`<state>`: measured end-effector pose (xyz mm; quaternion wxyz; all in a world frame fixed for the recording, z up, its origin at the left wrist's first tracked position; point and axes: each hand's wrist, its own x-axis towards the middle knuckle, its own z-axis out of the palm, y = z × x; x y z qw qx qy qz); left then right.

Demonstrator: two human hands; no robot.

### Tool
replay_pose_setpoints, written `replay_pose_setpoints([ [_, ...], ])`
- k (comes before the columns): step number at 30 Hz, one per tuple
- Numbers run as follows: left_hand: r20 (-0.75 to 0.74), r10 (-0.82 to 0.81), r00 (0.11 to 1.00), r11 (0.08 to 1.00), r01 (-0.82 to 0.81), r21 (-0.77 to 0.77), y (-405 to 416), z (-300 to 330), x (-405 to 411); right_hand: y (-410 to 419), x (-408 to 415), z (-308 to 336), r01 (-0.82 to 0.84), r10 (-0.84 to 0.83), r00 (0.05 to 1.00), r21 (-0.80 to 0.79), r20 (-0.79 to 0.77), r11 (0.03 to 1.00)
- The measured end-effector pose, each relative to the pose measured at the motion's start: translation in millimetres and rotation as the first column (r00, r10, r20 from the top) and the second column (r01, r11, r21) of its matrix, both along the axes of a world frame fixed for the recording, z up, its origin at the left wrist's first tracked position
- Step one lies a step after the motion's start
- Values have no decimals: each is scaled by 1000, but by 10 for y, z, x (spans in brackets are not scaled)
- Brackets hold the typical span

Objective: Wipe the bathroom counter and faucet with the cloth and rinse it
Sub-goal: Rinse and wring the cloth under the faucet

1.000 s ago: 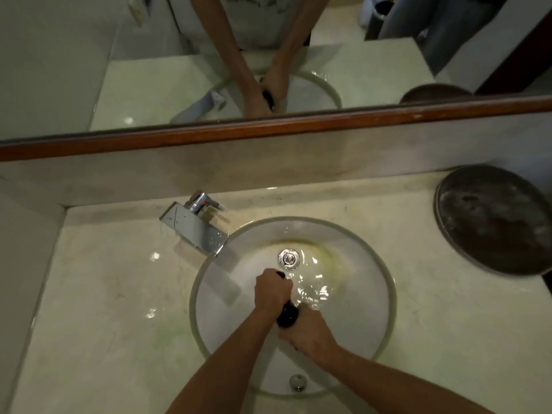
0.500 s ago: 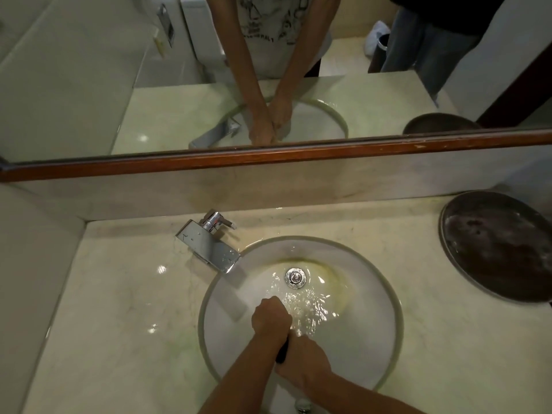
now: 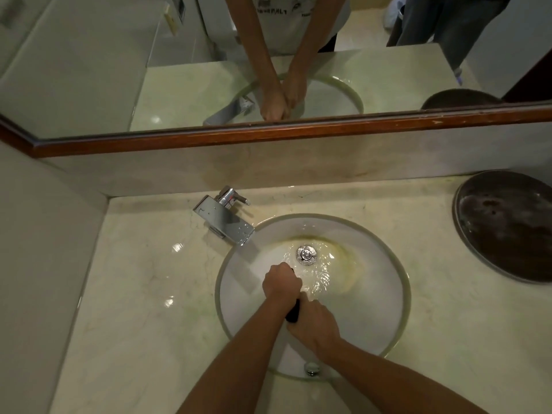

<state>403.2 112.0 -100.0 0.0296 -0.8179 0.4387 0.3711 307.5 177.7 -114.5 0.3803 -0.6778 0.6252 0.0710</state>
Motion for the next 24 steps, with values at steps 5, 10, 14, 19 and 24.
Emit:
replay_pose_setpoints([
  [5,-314,314,896,931,-355,-82,-67,54,134,-143,-53,64,69,-70,997,-51,-21,996],
  [10,-639,613,464,665,-739,101,61,149,374,-317,-330,226,230,-215,971,-174,104,957],
  [14,-729,543,416,712,-688,138,168,277,337,-358,-481,328,208,-156,972,-325,177,923],
  [19,-871,429,238,672,-729,131,170,507,245,-356,-475,386,195,-85,944,-333,318,922],
  [24,-956,288,60,731,-659,179,200,631,330,-513,-556,533,206,-330,664,260,671,943],
])
